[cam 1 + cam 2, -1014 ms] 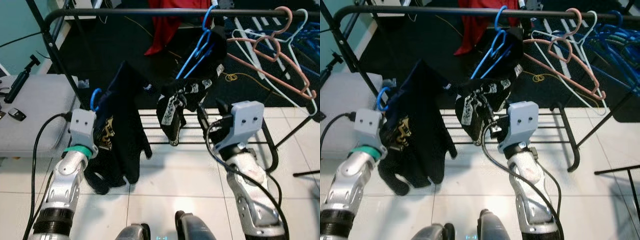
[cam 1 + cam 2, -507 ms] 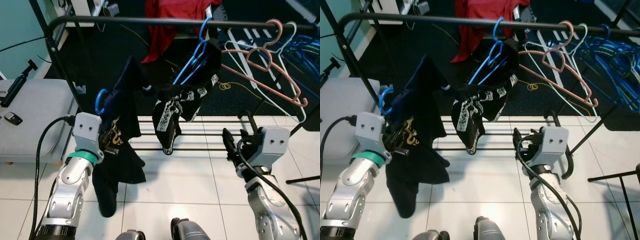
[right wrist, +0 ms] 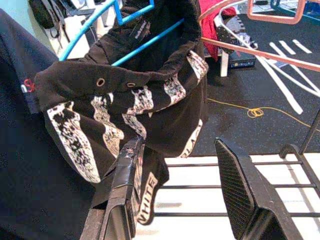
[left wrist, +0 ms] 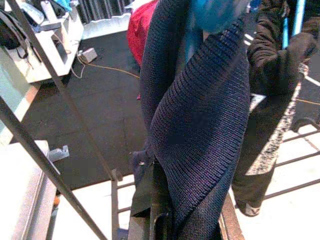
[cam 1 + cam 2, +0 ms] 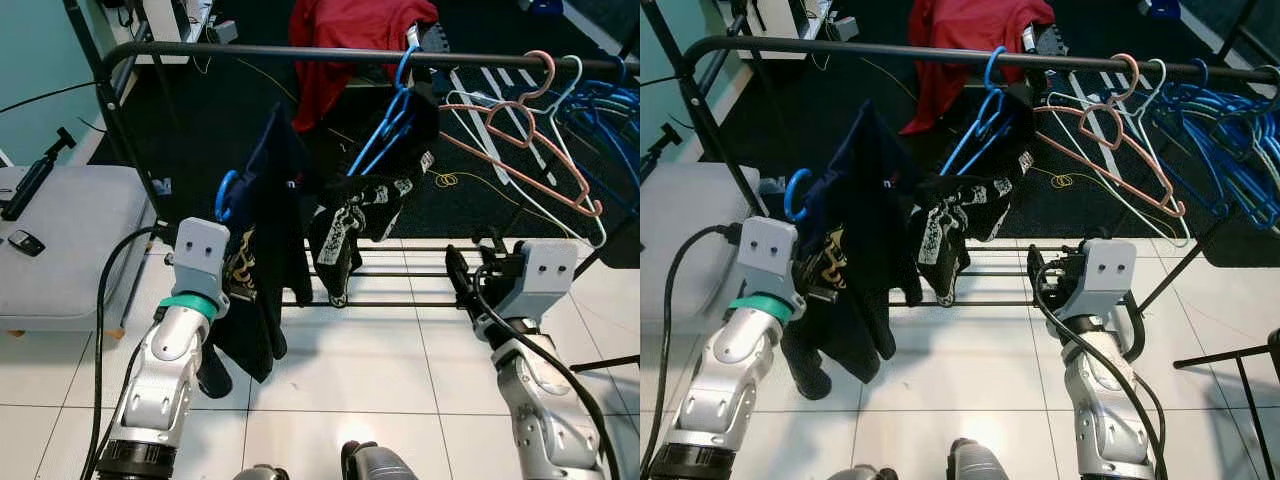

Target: Hang hanger

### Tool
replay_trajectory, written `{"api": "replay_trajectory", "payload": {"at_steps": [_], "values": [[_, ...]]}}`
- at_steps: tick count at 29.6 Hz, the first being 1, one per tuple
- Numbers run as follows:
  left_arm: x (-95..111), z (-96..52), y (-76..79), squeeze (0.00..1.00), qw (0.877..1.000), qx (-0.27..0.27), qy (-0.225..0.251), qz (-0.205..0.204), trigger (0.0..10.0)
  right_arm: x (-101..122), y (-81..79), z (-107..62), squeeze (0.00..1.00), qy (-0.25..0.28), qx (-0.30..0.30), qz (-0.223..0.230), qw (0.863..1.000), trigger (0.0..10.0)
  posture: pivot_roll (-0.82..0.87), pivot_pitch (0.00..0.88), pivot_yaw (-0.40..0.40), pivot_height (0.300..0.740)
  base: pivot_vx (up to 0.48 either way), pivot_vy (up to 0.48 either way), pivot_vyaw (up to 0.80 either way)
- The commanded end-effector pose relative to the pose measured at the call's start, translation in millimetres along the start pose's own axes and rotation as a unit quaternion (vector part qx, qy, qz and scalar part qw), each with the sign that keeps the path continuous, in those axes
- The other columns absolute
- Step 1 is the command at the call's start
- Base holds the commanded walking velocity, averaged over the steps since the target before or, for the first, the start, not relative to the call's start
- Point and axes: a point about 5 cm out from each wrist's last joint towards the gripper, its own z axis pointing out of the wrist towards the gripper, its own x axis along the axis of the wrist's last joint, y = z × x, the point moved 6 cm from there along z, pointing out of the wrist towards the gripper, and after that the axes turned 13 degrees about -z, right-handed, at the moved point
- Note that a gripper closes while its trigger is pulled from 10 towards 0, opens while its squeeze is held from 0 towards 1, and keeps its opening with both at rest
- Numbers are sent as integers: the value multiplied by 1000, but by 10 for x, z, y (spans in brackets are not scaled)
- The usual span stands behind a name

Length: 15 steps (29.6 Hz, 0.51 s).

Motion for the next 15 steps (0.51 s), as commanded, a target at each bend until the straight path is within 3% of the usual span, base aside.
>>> {"api": "replay_trajectory", "payload": {"at_steps": [1, 15], "values": [[111, -6, 5, 0, 1000, 2, 18, 3, 10000, -30, 31, -23, 0, -3, -1, 0, 1000, 10000, -146, 0, 42, 740, 281, 0, 0], [127, 17, 32, 0, 1000, 0, 21, 5, 10000, -41, 46, -15, 0, -1, -3, -3, 1000, 10000, -157, 0, 55, 740, 283, 0, 0]]}}
